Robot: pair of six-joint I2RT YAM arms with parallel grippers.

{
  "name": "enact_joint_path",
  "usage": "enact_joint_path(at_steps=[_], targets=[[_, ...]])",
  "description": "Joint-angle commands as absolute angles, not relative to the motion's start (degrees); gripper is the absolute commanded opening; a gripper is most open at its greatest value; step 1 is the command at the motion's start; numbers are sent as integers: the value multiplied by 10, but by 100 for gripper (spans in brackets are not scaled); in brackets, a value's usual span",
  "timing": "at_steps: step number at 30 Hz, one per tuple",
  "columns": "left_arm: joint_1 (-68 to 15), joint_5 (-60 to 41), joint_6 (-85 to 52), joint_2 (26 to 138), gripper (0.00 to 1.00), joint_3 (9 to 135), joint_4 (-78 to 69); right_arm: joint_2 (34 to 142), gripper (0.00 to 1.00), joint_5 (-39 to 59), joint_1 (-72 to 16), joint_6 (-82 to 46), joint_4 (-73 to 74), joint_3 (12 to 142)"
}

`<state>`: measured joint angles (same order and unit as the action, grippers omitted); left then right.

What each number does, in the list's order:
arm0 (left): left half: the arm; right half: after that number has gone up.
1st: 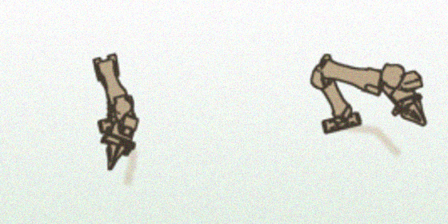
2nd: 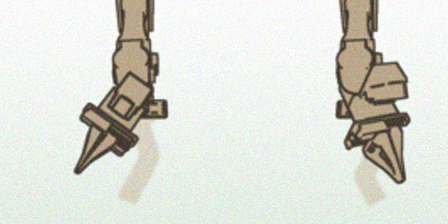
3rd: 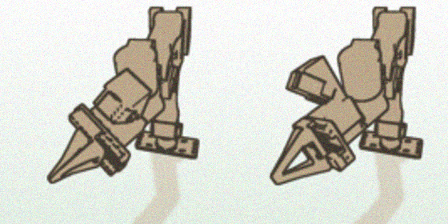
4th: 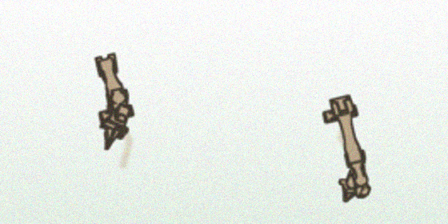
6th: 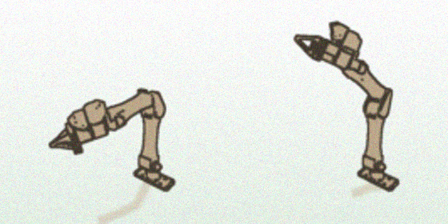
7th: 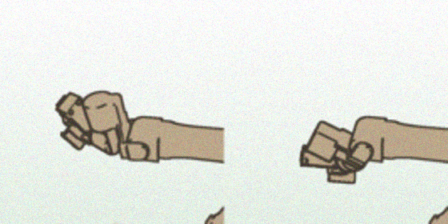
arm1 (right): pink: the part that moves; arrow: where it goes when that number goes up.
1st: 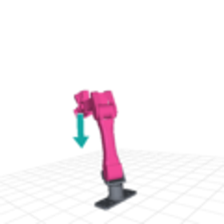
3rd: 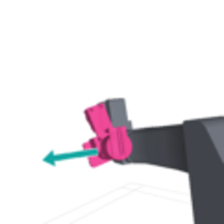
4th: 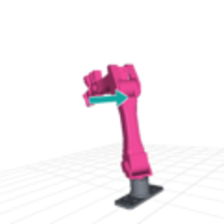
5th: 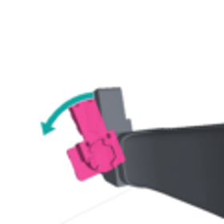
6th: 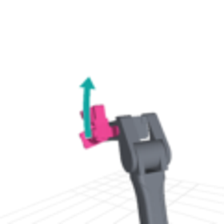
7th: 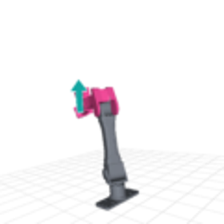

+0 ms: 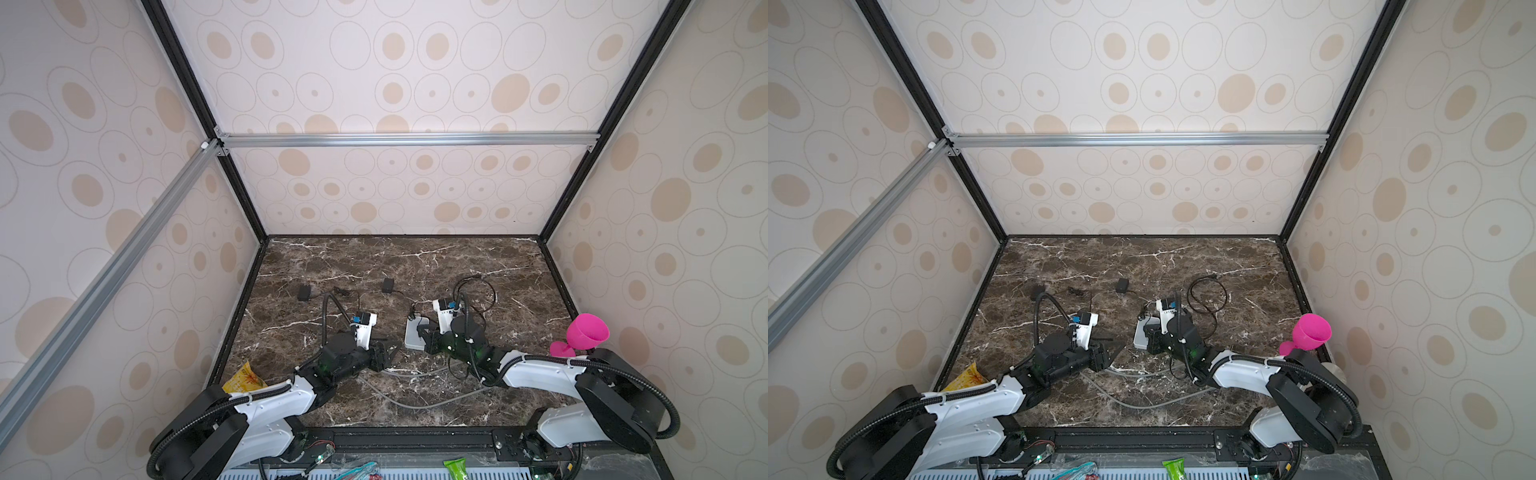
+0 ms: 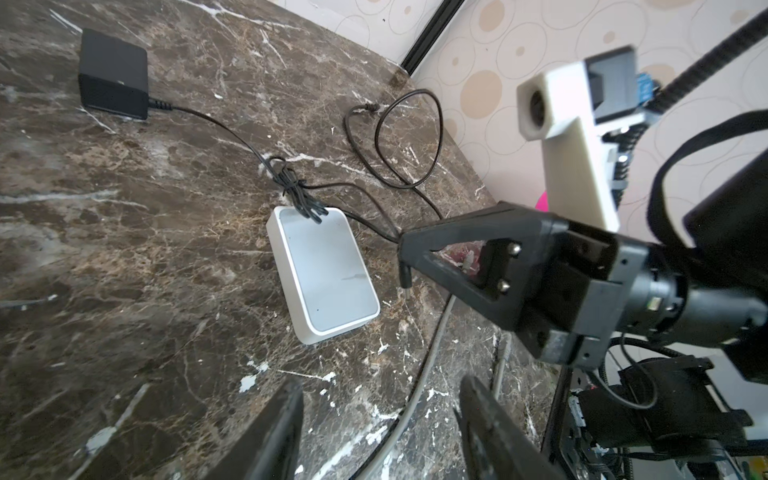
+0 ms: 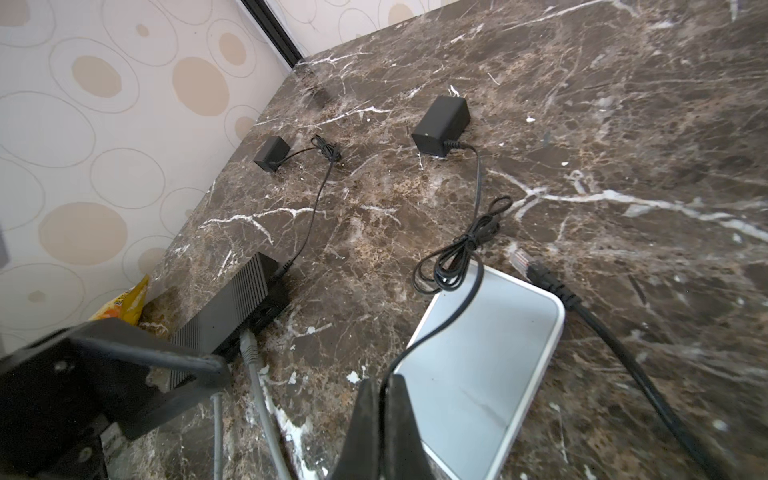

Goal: Insert the plug into the switch port

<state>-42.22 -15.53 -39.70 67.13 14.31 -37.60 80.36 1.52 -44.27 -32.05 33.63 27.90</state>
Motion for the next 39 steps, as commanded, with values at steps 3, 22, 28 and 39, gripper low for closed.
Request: enact_joint_path(at_steps=[3, 22, 28, 39], targets=[[-428, -172, -396, 711, 58, 181, -384, 826, 0, 44, -439, -323, 395, 279], [-427, -204, -414, 831, 58, 150, -587, 832, 0, 53, -423, -337, 419, 271], [-428, -204, -406, 833, 56, 154, -581, 820, 0, 53, -420, -339, 429, 263], [-427, -216, -404, 884, 54, 183, -591, 844, 0, 101, -418, -351, 480, 261]])
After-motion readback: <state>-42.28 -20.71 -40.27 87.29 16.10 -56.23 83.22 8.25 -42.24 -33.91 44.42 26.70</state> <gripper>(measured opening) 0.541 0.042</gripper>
